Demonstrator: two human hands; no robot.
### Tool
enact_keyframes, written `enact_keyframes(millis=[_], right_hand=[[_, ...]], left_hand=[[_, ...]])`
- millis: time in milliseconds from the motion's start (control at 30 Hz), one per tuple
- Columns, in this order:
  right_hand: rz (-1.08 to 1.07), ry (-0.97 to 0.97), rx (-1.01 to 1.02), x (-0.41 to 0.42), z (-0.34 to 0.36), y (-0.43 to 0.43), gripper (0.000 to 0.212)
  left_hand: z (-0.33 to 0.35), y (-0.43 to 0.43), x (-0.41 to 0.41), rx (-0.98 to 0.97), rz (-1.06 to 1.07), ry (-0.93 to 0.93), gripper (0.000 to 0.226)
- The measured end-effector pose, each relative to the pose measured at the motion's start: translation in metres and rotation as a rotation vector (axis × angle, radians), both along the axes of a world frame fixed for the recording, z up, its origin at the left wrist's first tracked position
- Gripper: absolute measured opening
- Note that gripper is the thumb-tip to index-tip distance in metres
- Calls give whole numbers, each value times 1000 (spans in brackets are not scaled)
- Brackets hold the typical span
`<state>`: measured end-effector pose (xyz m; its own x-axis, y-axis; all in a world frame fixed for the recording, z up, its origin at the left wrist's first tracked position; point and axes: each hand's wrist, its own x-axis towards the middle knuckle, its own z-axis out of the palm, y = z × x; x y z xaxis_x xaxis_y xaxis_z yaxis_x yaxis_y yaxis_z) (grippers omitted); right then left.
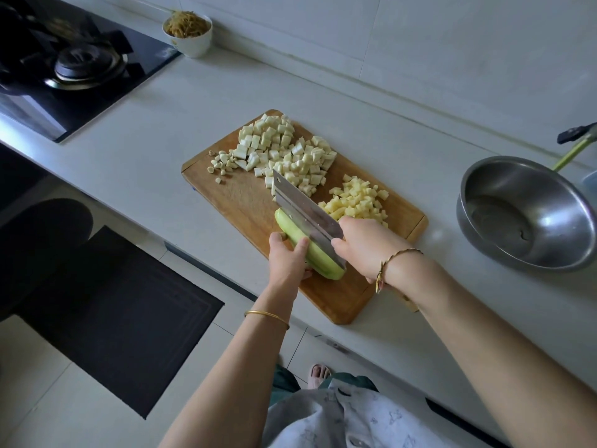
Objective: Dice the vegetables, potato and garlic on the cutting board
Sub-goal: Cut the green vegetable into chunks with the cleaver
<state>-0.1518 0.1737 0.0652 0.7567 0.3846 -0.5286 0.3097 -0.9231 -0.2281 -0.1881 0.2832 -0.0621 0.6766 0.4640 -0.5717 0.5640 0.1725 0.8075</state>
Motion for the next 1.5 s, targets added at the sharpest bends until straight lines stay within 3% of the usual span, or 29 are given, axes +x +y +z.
enact_keyframes(millis=[333,533,1067,1500], right_hand=[[40,-11,-33,1,-3,0,24],[44,24,-38,10,-4,5,14],[90,105,-31,16,-5,10,22],[179,-34,-63,7,-15,-15,21]], left_hand=[[0,-2,3,-8,42,38,35],[-1,-2,3,-9,43,37,34],[1,-4,4,-23,80,59,29],[1,-6,4,-47,84,65,27]])
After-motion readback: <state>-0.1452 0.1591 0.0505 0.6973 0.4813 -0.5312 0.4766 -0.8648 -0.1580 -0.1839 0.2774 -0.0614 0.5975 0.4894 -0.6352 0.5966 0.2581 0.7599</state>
